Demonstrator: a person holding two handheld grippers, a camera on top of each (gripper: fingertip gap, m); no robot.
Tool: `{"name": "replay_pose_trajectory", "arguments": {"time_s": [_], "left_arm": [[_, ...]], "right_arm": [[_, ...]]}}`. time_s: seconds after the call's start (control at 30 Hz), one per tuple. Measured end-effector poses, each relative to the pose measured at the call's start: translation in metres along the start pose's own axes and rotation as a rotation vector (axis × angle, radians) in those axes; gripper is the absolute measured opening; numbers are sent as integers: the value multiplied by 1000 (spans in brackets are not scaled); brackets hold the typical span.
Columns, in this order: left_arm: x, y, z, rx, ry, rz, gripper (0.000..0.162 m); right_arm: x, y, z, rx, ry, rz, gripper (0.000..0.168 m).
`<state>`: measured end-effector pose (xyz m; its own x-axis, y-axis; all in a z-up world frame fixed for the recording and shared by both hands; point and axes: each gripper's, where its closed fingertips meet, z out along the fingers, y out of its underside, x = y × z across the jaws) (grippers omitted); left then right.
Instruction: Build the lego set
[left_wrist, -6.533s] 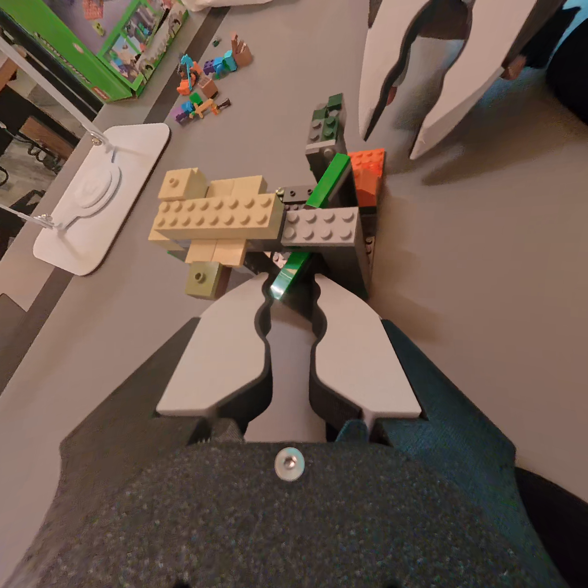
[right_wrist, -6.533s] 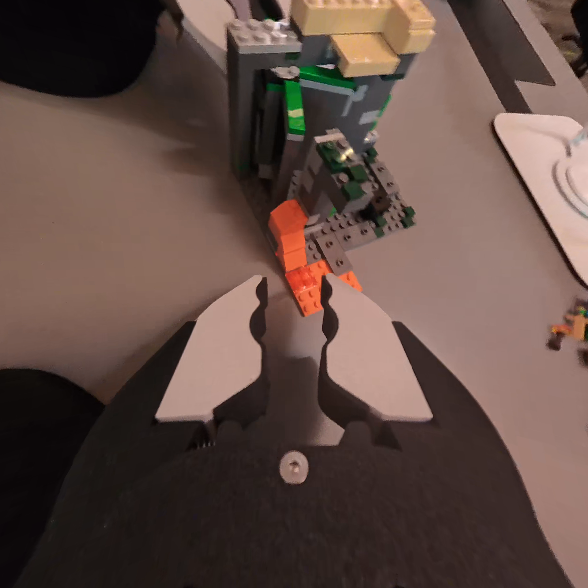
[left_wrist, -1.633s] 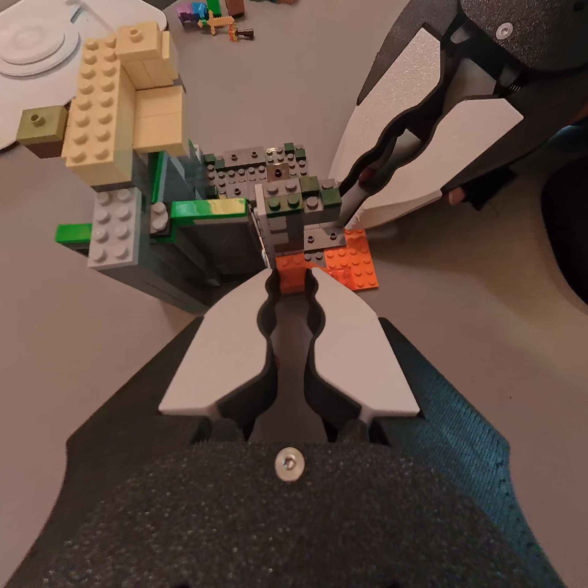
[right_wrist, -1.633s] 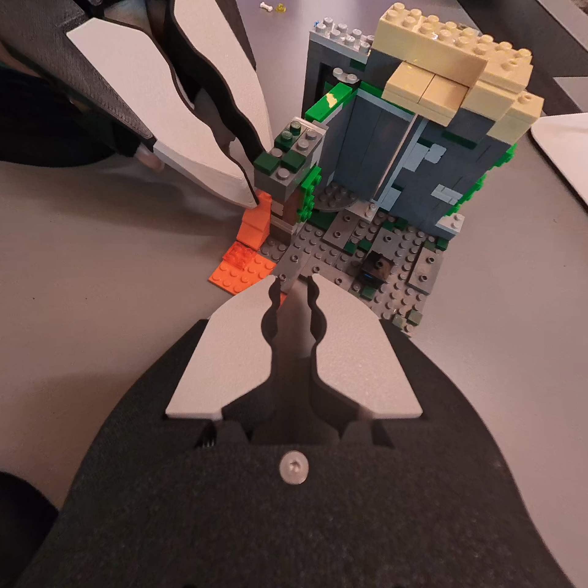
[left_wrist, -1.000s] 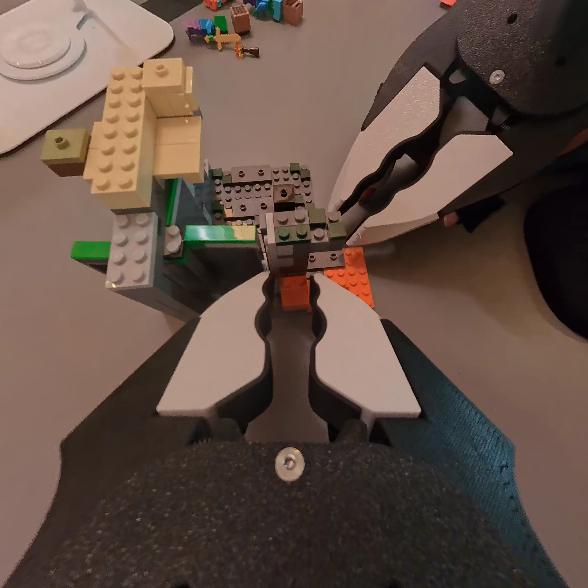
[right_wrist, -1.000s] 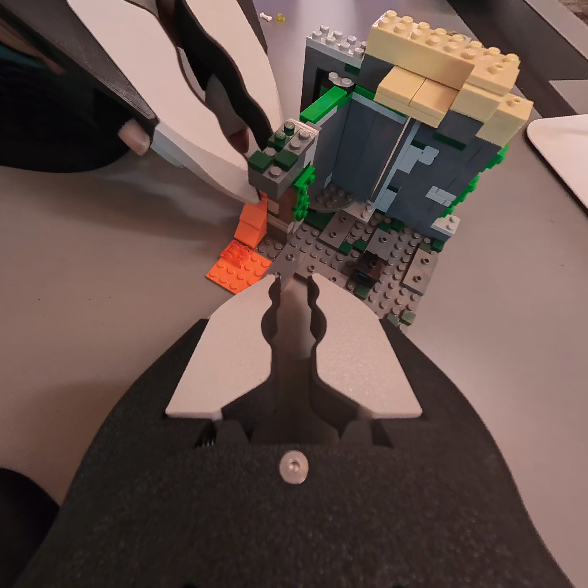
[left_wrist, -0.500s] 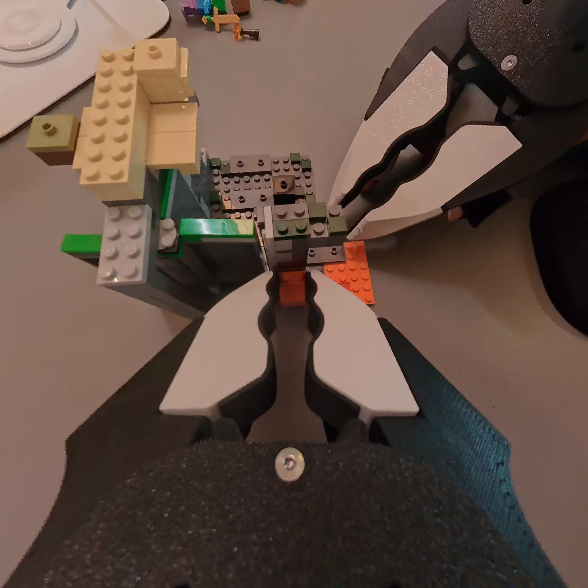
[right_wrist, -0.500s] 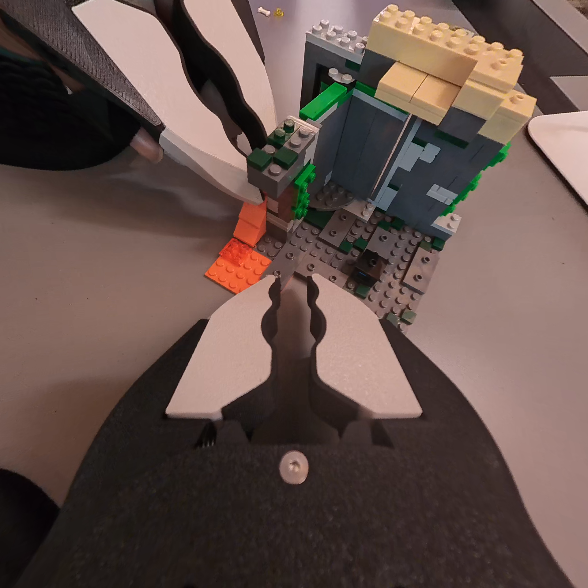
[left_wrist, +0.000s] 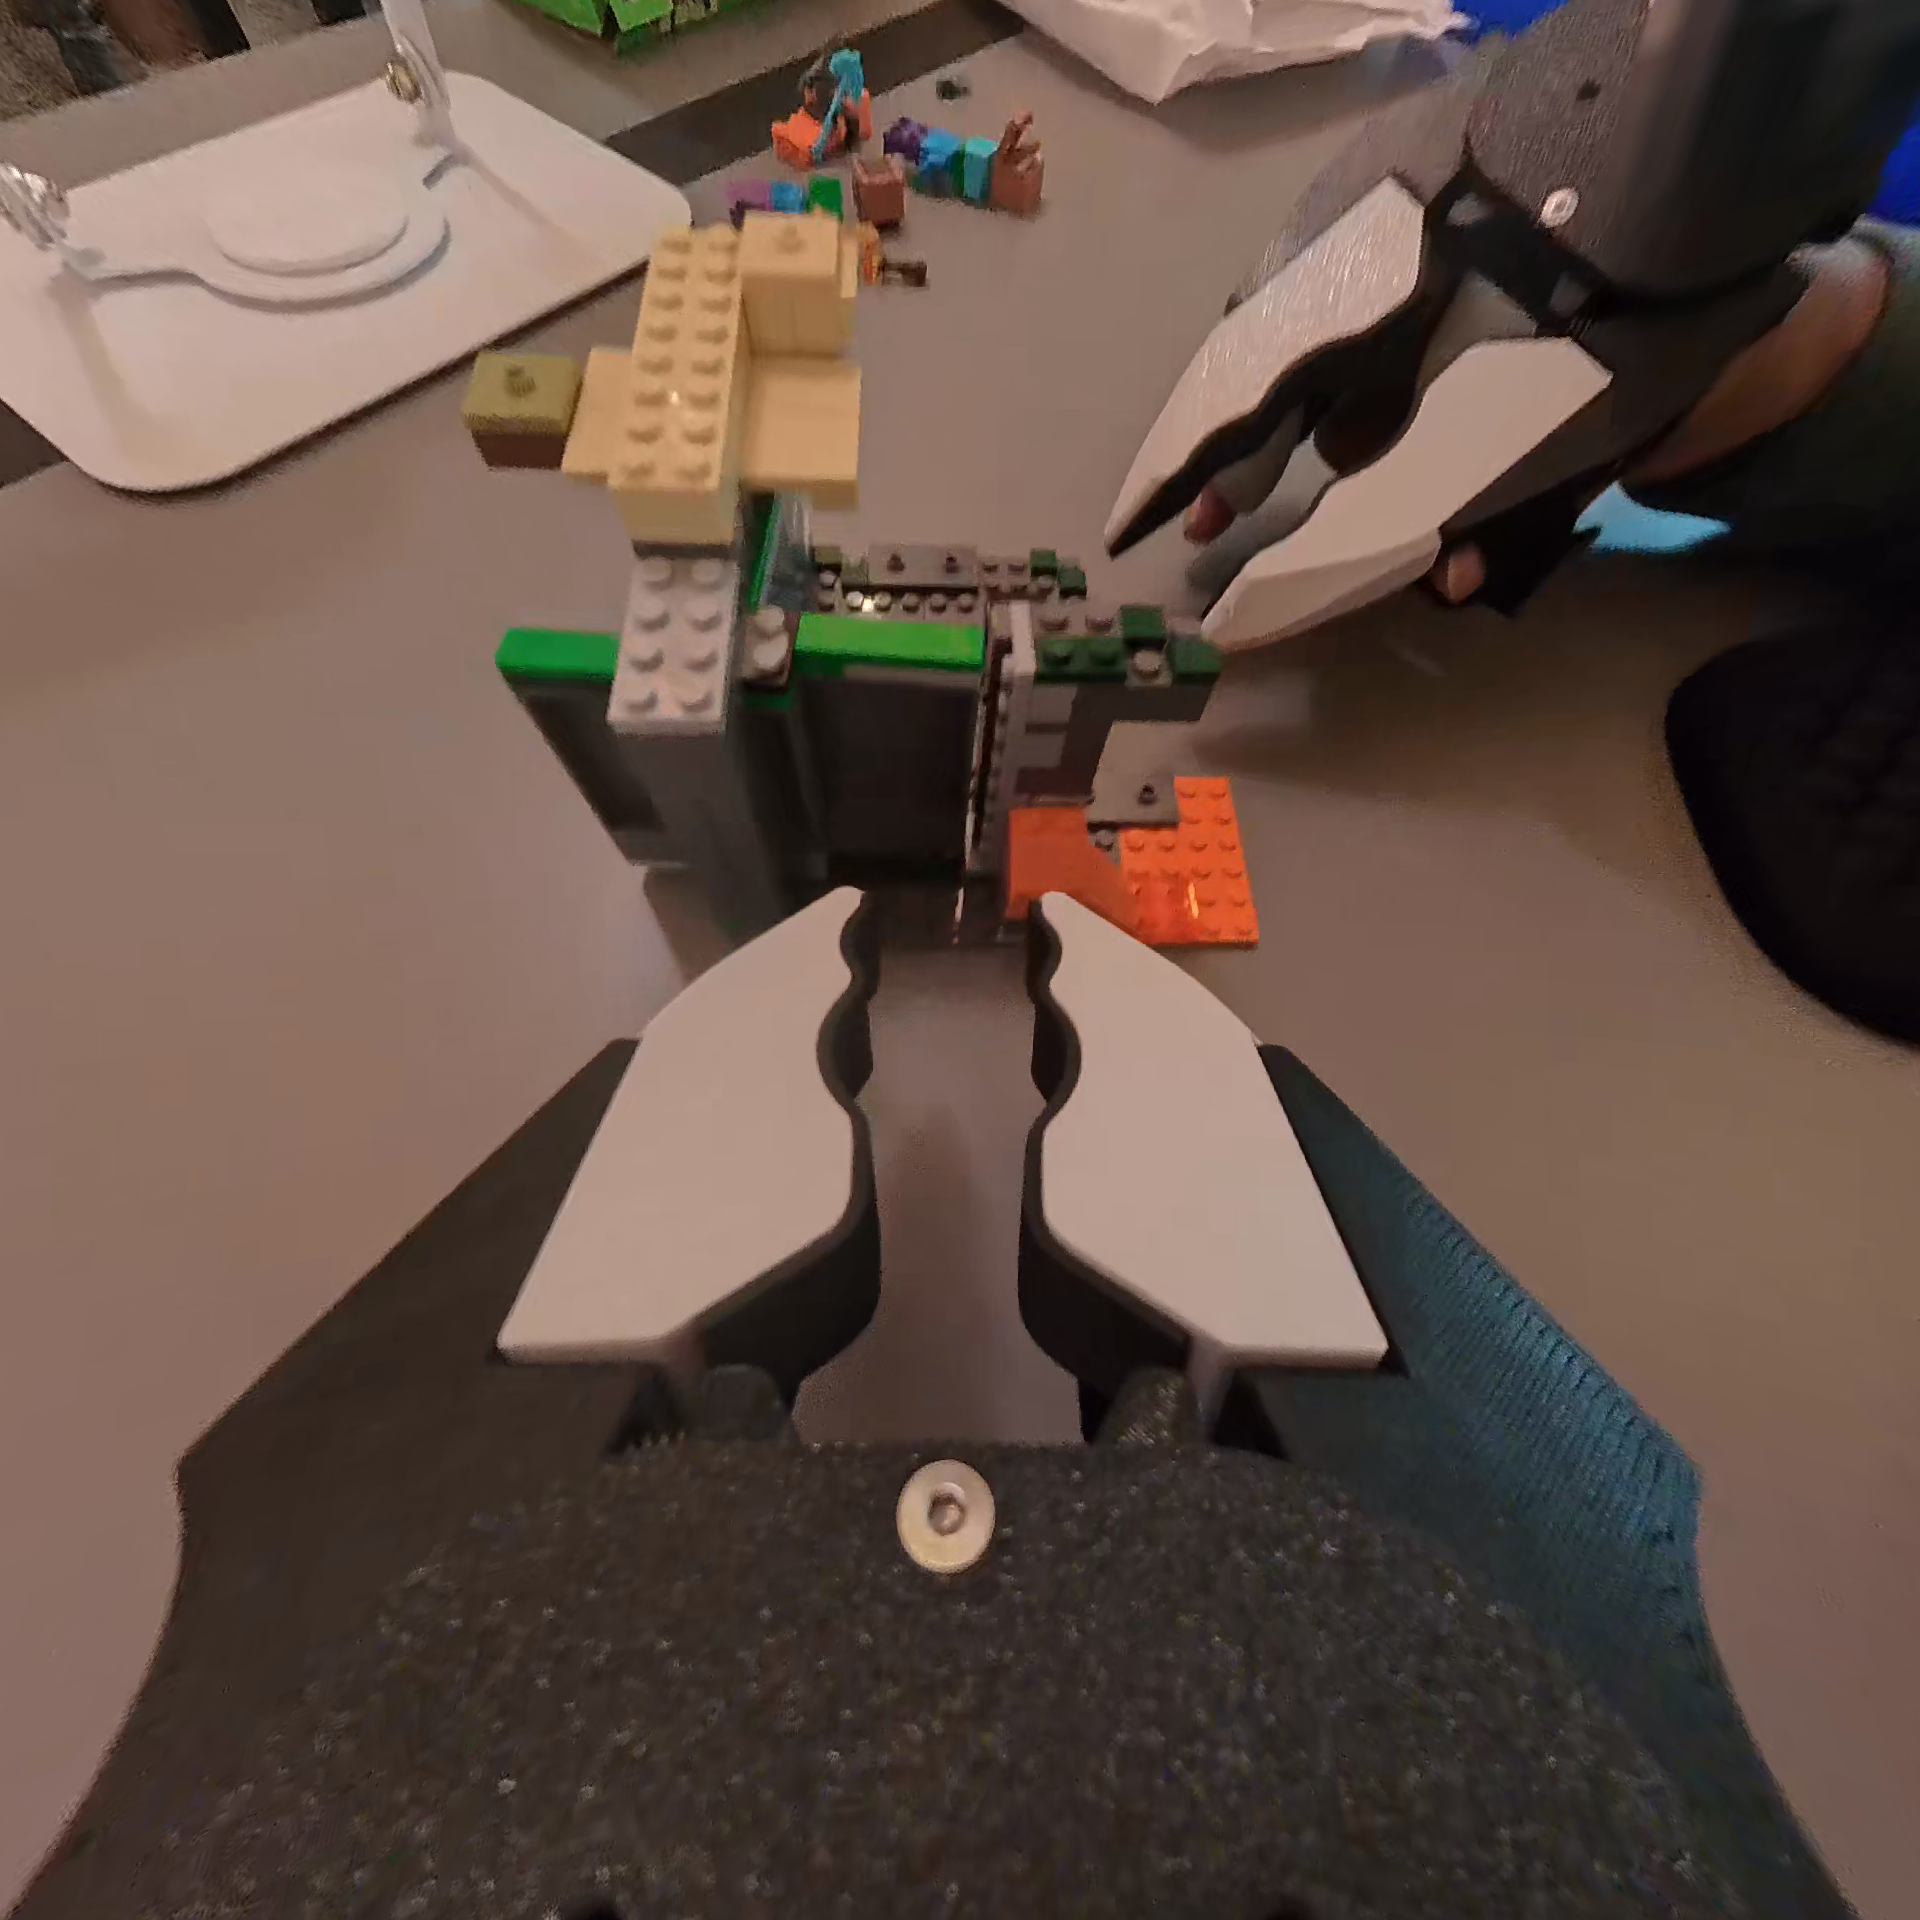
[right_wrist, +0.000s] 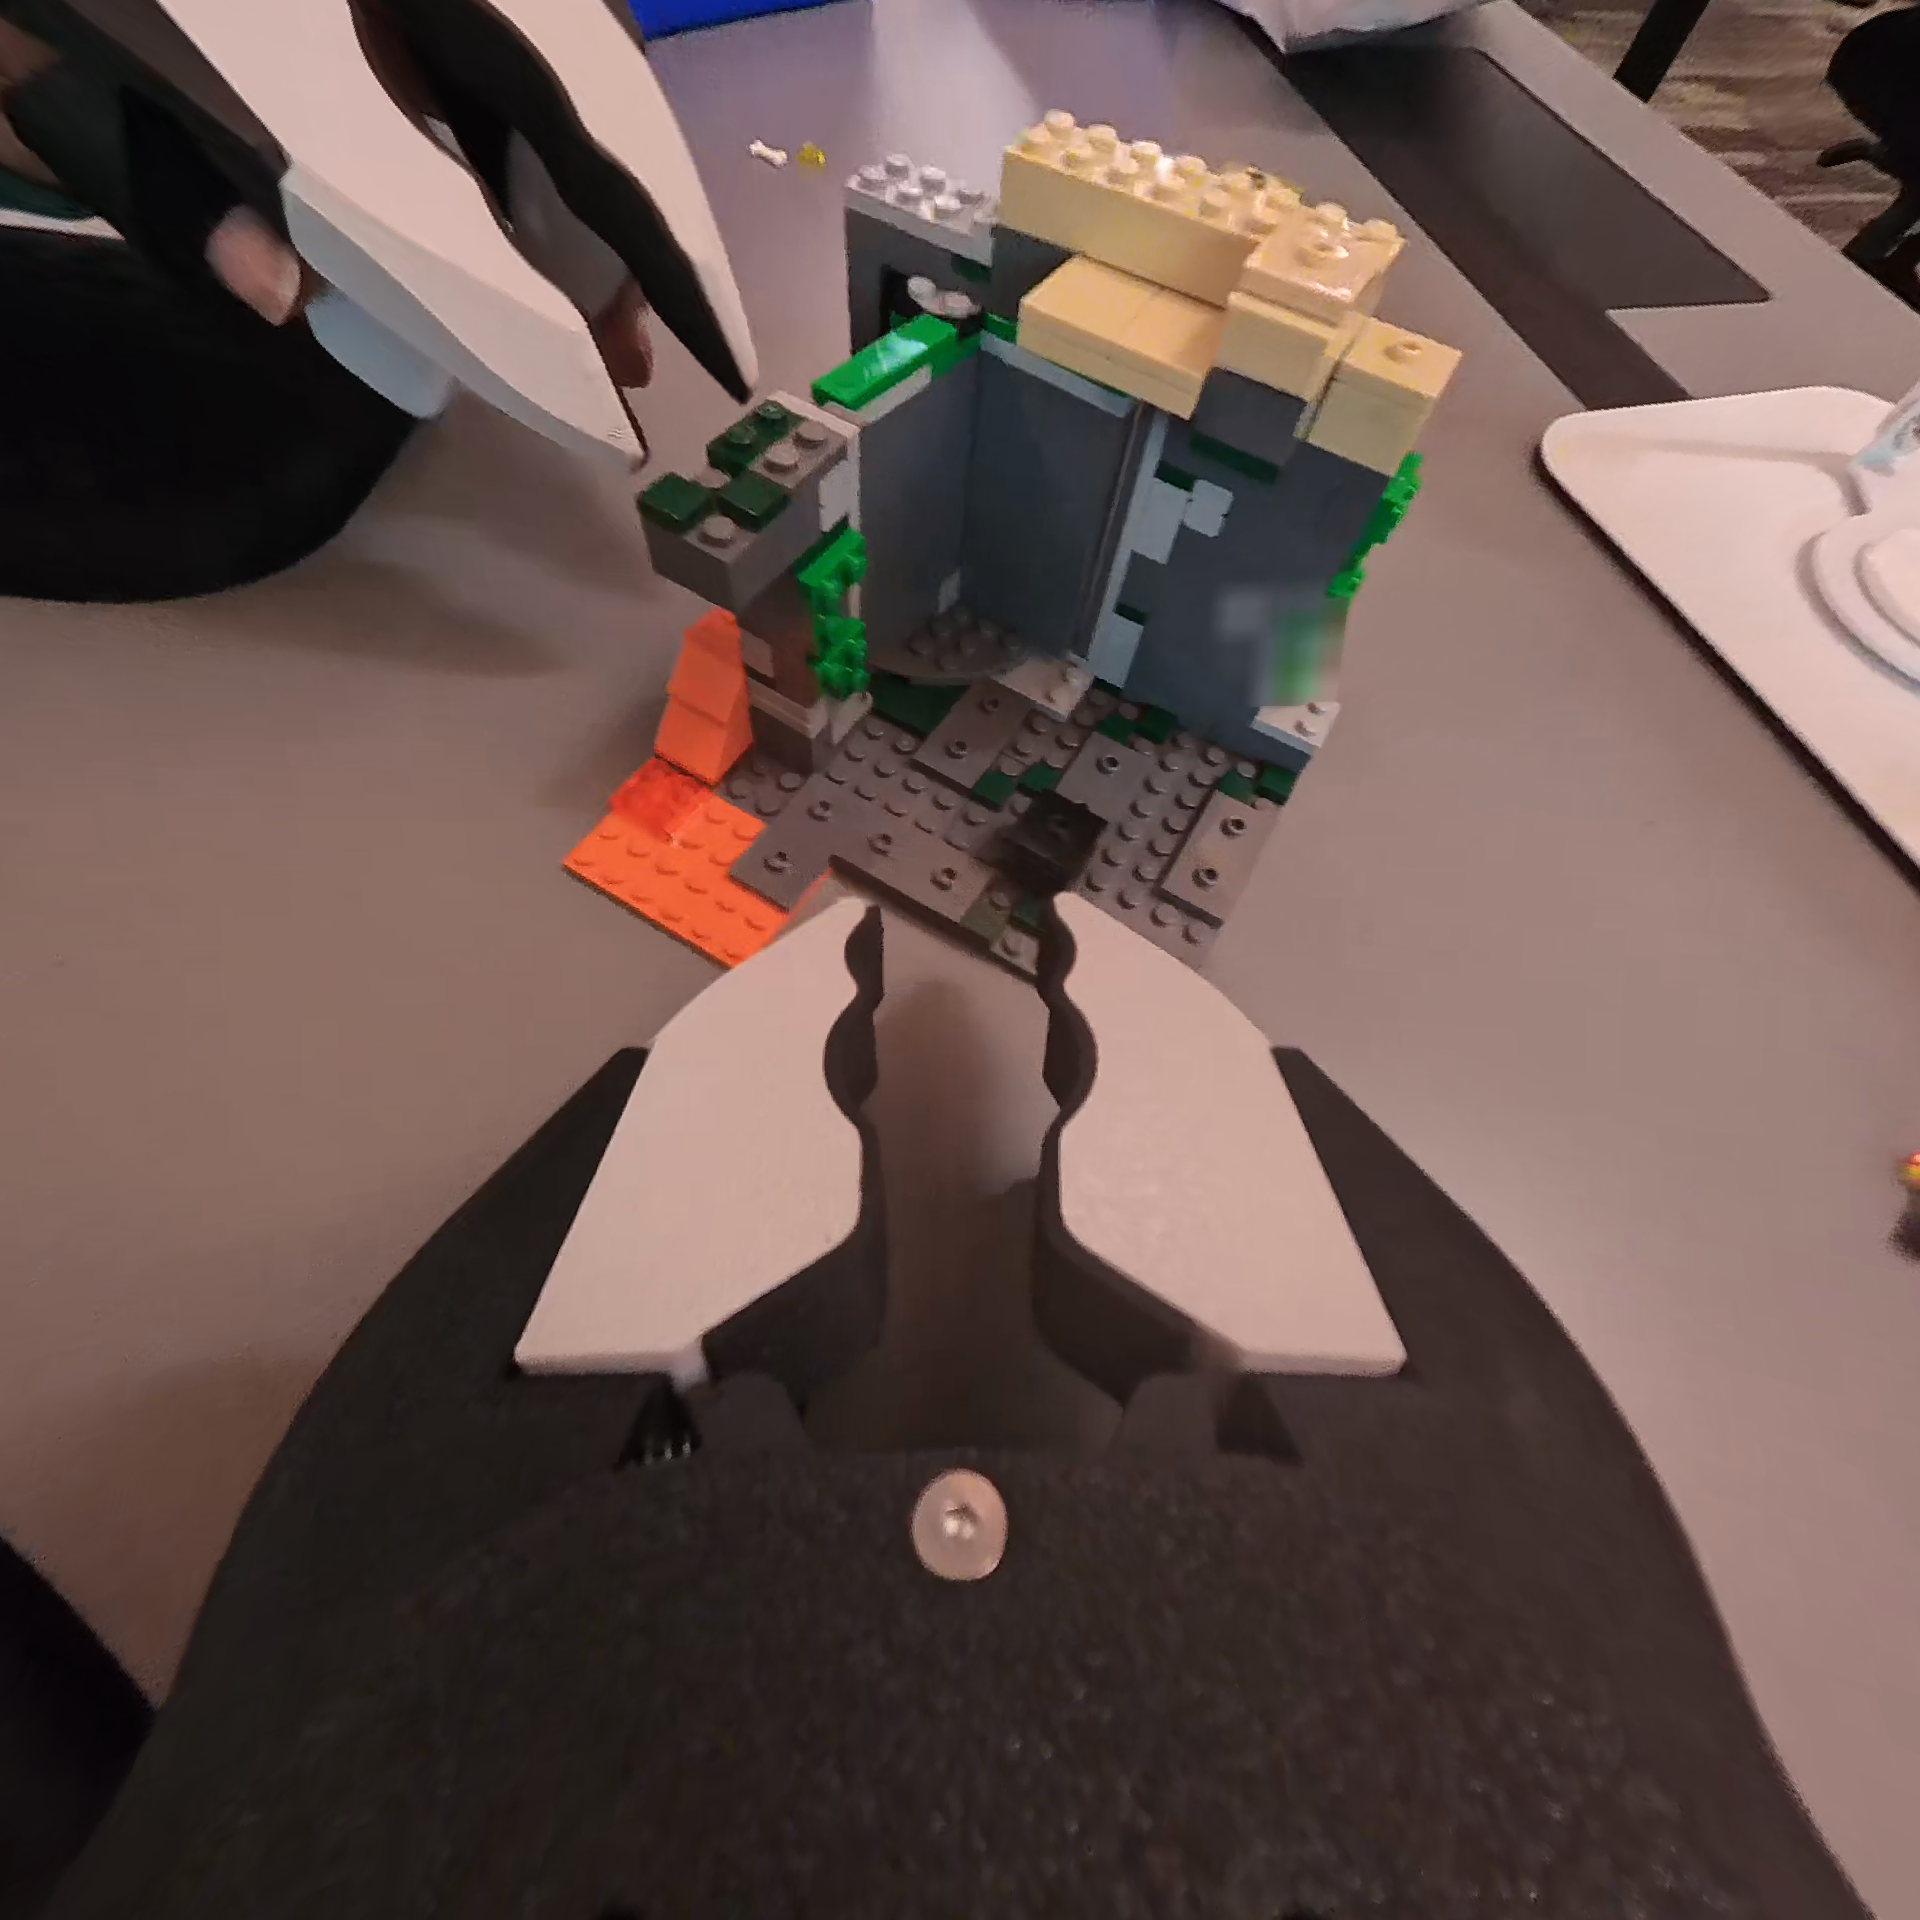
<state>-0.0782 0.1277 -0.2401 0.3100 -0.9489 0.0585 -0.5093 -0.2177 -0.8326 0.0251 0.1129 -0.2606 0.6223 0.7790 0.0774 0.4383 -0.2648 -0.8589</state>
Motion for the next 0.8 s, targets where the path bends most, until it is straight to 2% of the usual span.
{"name": "replay_pose_trajectory", "arguments": {"time_s": [0.23,0.47,0.57,0.67,0.8], "left_arm": [[-23,4,4,-15,-30,4,23],[-37,7,18,-71,-6,26,24],[-43,9,23,-83,-11,46,21],[-51,6,27,-69,-5,43,19],[-60,-2,36,-55,19,31,19]], "right_arm": [[20,2,11,-62,-32,-105,38],[20,0,33,-185,-241,-206,37],[16,2,37,-212,-298,-189,27],[17,1,39,-210,-271,-145,23],[17,2,37,-226,-151,-77,22]]}}
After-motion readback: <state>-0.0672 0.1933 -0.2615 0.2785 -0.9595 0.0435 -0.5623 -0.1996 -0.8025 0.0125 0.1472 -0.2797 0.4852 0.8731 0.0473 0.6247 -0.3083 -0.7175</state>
